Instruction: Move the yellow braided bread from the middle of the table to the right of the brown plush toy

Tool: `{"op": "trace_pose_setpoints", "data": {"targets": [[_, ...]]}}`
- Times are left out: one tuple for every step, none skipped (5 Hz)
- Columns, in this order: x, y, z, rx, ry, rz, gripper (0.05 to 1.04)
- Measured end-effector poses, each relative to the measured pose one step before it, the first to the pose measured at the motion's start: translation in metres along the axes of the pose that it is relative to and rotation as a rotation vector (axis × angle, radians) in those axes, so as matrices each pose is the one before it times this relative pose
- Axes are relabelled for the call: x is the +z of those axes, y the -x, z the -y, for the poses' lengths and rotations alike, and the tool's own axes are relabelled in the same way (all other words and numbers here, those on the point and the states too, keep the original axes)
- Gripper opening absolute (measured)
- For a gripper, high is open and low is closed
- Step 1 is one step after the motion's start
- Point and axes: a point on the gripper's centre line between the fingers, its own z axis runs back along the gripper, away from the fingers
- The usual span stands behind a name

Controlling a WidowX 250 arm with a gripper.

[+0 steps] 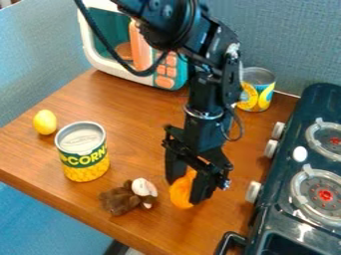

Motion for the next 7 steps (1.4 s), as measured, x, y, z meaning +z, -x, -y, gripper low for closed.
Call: {"op": "trace_pose_setpoints", "data": {"targets": [[-0.00755, 0.00791, 0.00724, -0.0016, -0.0076, -0.035, 0.732], [-0.01416, 0.00584, 0.00433, -0.0006, -0.0056, -0.0543, 0.732], [-0.00189, 0.00202, 0.00004, 0.0001, 0.0004, -0.0123, 0.603], [-0.00103, 0.00121, 0.00027, 0.0051, 0.0046, -0.0044, 0.616], [-0.00076, 0.00433, -0.00051, 0.0055, -0.0005, -0.0169, 0.925], [0.04584, 0.00807, -0.00485, 0.0136, -0.017, 0.124, 1.012], [0.03059, 0.00687, -0.01847, 0.0545, -0.0059, 0.0733, 1.009]]}}
